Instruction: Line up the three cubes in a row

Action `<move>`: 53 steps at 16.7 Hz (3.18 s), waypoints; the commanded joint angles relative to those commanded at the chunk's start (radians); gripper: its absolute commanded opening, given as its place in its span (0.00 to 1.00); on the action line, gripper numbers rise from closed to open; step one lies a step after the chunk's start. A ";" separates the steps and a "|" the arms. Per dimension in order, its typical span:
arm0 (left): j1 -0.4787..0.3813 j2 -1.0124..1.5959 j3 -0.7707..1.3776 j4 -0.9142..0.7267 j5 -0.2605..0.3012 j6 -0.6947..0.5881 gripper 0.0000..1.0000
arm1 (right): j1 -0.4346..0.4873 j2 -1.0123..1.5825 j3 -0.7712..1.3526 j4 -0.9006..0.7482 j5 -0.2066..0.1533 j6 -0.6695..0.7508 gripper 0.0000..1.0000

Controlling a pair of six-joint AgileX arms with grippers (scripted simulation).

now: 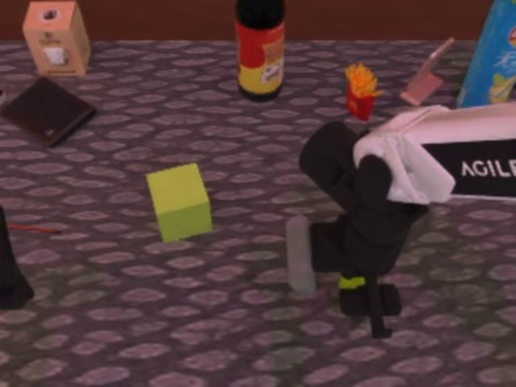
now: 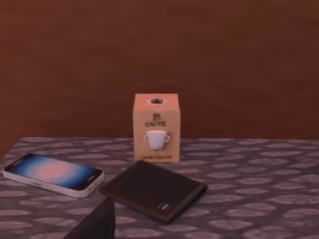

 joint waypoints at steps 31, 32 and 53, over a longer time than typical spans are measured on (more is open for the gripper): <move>0.000 0.000 0.000 0.000 0.000 0.000 1.00 | -0.006 -0.080 0.177 -0.264 0.001 0.060 1.00; 0.000 0.000 0.000 0.000 0.000 0.000 1.00 | -0.011 -0.067 0.193 -0.269 0.001 0.103 1.00; 0.000 0.000 0.000 0.000 0.000 0.000 1.00 | -0.209 0.161 0.505 -0.354 0.015 1.384 1.00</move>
